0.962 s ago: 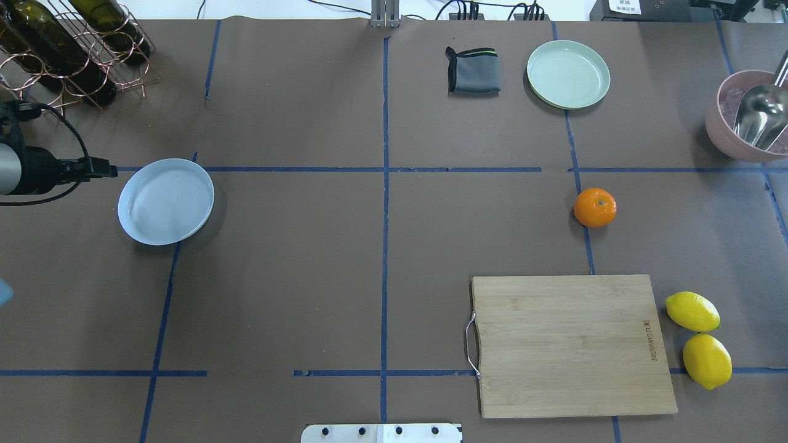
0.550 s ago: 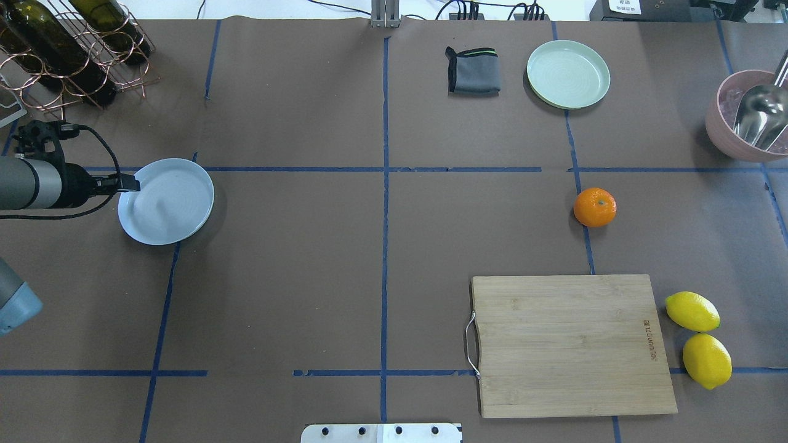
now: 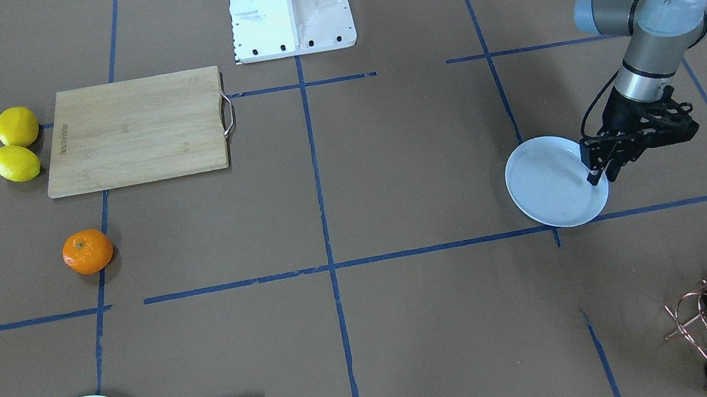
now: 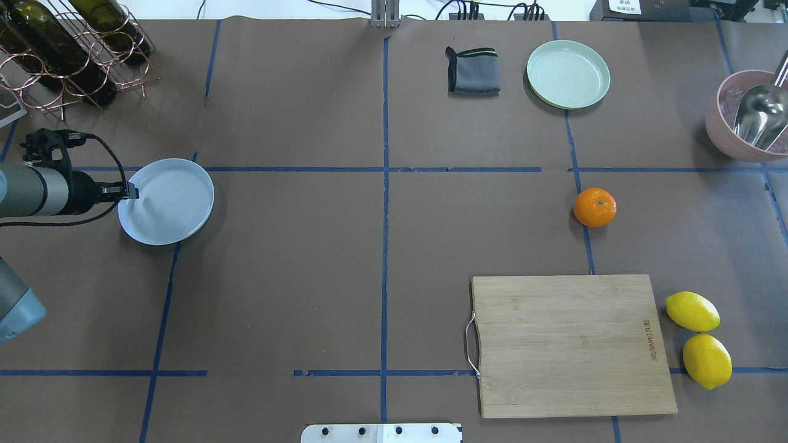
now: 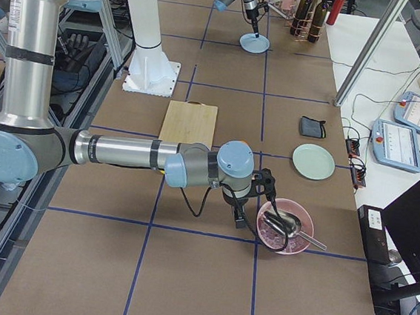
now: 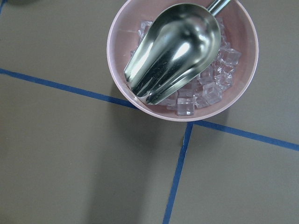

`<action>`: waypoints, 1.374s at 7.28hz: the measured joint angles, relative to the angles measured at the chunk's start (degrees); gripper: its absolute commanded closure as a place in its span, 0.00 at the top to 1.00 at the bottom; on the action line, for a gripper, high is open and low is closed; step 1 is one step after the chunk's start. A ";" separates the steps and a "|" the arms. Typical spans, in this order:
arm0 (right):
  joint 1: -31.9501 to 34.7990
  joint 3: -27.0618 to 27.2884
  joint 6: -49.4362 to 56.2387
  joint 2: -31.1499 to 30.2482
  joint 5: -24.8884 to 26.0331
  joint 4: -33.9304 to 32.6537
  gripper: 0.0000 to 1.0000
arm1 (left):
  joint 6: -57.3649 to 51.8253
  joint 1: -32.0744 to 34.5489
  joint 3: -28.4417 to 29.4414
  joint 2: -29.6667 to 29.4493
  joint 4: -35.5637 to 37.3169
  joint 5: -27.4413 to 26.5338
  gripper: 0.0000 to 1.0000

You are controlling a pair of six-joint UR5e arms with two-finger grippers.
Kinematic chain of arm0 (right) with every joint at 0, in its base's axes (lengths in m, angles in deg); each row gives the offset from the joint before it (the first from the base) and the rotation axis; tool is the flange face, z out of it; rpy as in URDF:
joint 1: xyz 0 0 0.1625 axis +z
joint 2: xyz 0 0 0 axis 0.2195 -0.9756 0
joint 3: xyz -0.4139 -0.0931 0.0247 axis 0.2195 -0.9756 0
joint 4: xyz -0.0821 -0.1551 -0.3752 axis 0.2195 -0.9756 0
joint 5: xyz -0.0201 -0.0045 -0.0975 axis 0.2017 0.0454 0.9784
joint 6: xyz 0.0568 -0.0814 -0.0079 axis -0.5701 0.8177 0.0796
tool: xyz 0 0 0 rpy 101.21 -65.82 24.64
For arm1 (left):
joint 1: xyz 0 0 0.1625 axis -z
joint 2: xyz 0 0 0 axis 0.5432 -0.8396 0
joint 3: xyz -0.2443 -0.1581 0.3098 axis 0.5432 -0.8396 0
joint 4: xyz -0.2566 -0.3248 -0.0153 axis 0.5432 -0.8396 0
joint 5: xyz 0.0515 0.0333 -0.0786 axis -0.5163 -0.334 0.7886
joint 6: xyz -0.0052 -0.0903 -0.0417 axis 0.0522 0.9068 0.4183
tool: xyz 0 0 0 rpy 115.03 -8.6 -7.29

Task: Pick orange to plate
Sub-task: 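Reach the left gripper to the light blue plate's rim and grip it, then slide the light blue plate with the left gripper toward the table center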

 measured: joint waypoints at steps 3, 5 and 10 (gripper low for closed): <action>0.00 -0.01 0.00 0.01 0.00 0.00 1.00 | -0.11 -0.12 -0.47 -0.02 0.04 -0.18 0.00; 0.00 0.05 0.00 0.04 0.00 0.00 1.00 | -0.02 -0.12 -4.74 -0.10 0.48 0.30 0.00; 0.00 0.07 0.00 0.00 0.00 0.00 1.00 | 0.28 -6.31 -6.41 -15.66 2.33 0.11 0.00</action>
